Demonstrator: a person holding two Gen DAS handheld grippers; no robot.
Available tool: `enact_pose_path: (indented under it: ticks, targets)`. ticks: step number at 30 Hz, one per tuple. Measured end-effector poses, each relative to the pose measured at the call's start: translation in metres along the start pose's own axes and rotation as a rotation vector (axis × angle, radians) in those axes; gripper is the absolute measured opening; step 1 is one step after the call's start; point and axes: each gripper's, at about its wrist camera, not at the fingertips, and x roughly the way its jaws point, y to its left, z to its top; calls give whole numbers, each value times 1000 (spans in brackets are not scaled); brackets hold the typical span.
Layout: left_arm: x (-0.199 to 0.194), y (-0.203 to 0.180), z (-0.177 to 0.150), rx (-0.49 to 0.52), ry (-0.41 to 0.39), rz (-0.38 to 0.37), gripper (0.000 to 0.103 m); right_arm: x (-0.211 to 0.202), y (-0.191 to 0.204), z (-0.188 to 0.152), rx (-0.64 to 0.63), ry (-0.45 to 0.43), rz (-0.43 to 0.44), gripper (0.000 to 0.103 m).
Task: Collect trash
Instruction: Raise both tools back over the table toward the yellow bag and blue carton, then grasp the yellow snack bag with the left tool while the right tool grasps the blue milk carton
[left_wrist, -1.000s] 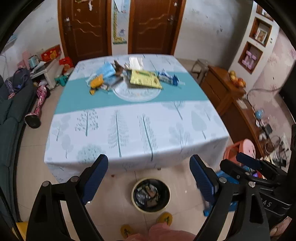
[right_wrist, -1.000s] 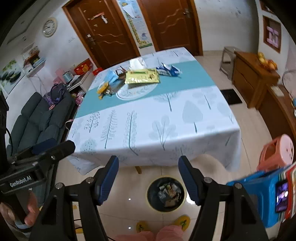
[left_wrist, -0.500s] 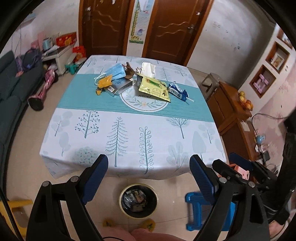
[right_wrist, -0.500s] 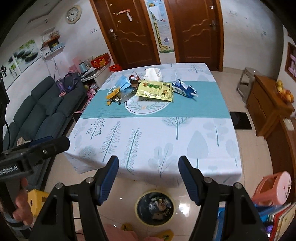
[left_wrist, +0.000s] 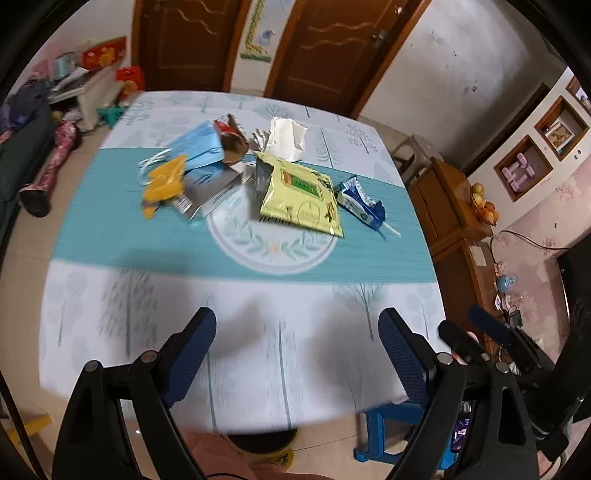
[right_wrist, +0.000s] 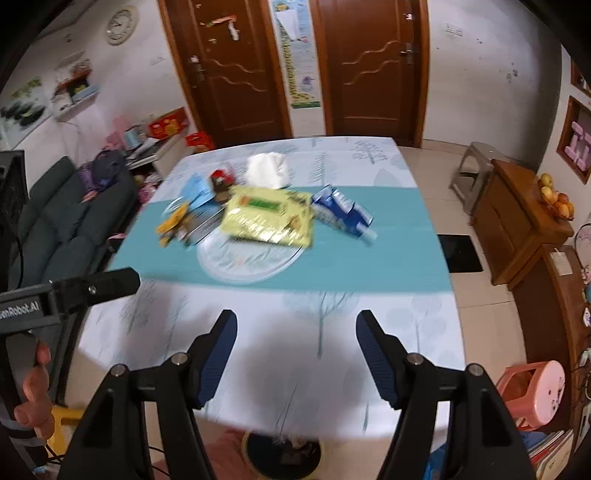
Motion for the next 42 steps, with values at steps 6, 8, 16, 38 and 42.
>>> enact_pose_path:
  ticks: [6,8,16,38,42]
  targets:
    - [72,17,68,6,85,-28,87,60,-14,57,32,17,-109,67]
    - [96,21,82,7,108,-34,87,81,-18,71,36,17,-133,67]
    - [176,38,107,-38,221,-80,76,147,-36,103,0,56,-193,68]
    - [216,20,132,-67,268,-150,15,244,-63,117,-20,276,-107,62]
    - [200,11,130,-30,232,-156,4,235,-61,107,-16,270,-86,53]
